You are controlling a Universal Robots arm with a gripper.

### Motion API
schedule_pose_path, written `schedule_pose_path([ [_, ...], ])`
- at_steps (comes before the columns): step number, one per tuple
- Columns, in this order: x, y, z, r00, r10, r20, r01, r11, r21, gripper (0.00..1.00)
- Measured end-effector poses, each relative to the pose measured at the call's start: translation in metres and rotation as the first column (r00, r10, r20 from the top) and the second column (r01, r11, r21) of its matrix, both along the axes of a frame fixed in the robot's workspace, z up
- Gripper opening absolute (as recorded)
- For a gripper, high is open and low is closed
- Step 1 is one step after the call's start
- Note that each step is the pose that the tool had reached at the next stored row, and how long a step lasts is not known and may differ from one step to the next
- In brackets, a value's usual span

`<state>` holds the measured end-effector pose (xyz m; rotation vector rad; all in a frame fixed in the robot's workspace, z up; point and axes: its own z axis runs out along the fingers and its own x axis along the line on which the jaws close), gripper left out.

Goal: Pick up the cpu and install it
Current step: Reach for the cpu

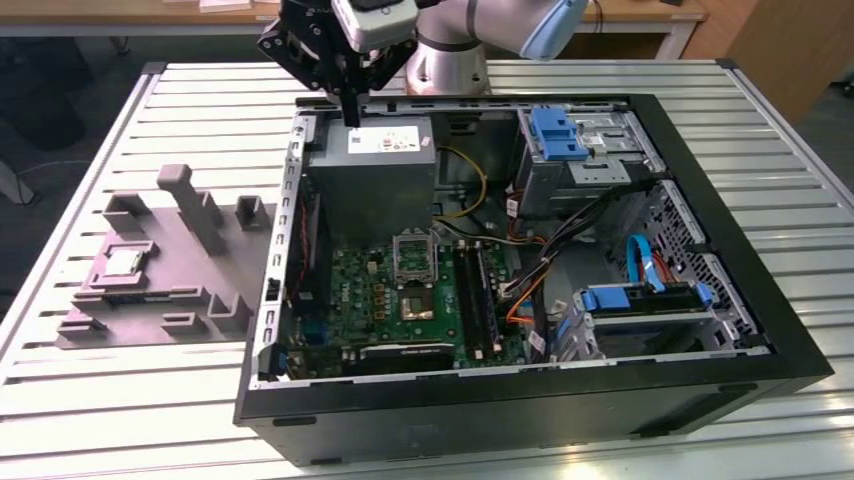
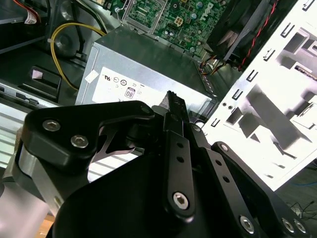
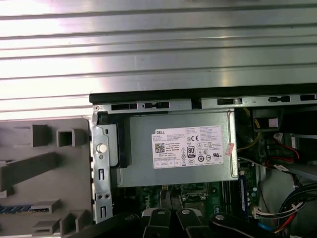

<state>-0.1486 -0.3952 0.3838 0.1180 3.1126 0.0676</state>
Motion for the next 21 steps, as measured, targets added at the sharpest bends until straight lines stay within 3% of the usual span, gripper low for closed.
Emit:
schedule_pose_path([
  [21, -0.0043, 0.0000, -0.0003, 1.0000, 0.000, 0.0000, 0.000, 1.0000, -0.0001, 0.11],
])
